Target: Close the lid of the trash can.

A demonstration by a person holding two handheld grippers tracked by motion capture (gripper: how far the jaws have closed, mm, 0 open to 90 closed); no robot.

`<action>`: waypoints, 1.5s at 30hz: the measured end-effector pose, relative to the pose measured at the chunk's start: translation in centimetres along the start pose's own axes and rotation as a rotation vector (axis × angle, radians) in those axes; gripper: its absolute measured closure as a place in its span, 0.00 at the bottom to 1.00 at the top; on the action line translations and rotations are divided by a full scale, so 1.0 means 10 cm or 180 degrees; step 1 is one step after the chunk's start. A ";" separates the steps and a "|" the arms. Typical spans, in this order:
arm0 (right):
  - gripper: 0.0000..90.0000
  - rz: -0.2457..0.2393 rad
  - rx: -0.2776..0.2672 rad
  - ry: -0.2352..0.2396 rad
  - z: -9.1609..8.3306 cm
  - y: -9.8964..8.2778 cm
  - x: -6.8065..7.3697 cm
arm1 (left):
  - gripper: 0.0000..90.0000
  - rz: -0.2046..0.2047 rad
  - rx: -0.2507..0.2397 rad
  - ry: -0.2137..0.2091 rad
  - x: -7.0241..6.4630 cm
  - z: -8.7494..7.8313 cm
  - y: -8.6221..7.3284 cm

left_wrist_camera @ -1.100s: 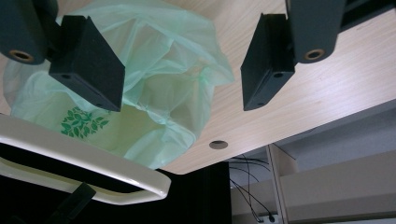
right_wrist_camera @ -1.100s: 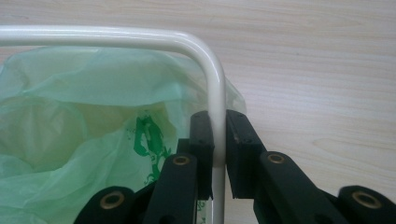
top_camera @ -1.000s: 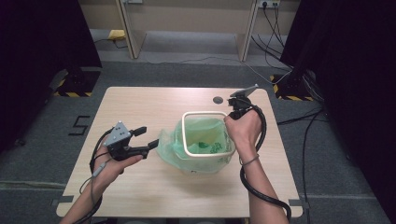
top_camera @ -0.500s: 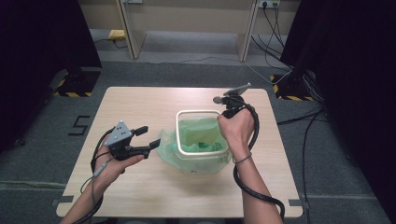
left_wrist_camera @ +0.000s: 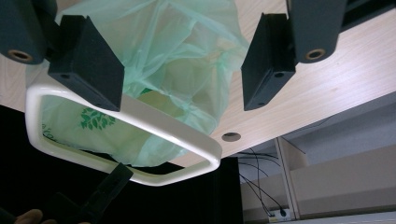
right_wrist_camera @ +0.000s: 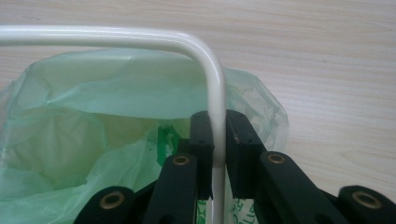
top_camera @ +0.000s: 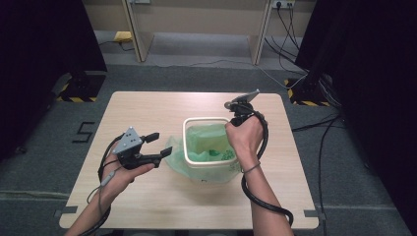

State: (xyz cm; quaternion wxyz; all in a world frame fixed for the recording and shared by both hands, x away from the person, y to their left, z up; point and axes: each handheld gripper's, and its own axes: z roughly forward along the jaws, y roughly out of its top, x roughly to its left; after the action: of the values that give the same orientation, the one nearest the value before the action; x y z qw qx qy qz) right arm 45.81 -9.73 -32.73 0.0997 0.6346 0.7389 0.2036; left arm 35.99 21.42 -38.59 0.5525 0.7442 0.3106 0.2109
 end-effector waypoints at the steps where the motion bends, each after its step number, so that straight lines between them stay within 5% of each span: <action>1: 0.91 0.0008 0.0001 0.0002 0.01 0.00 0.00 | 0.32 0.0003 0.0003 -0.0015 -0.01 0.01 0.00; 24: 0.90 0.0017 0.0000 -0.0067 0.09 -0.08 0.00 | 0.33 0.0134 0.0194 -0.0294 -0.33 0.38 0.06; 32: 0.89 0.0004 -0.0014 -0.0019 0.08 -0.10 -0.01 | 0.35 0.0141 0.0338 -0.0256 -0.30 0.46 0.03; 45: 0.88 0.0100 -0.0064 0.0028 0.09 -0.11 -0.08 | 0.37 0.0111 0.0338 -0.0257 -0.28 0.54 0.06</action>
State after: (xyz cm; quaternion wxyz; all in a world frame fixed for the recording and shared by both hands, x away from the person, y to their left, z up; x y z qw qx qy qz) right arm 45.30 -10.52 -34.14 0.0996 0.6442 0.7272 0.2153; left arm 37.66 15.68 -39.57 0.5205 0.7856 0.2859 0.1735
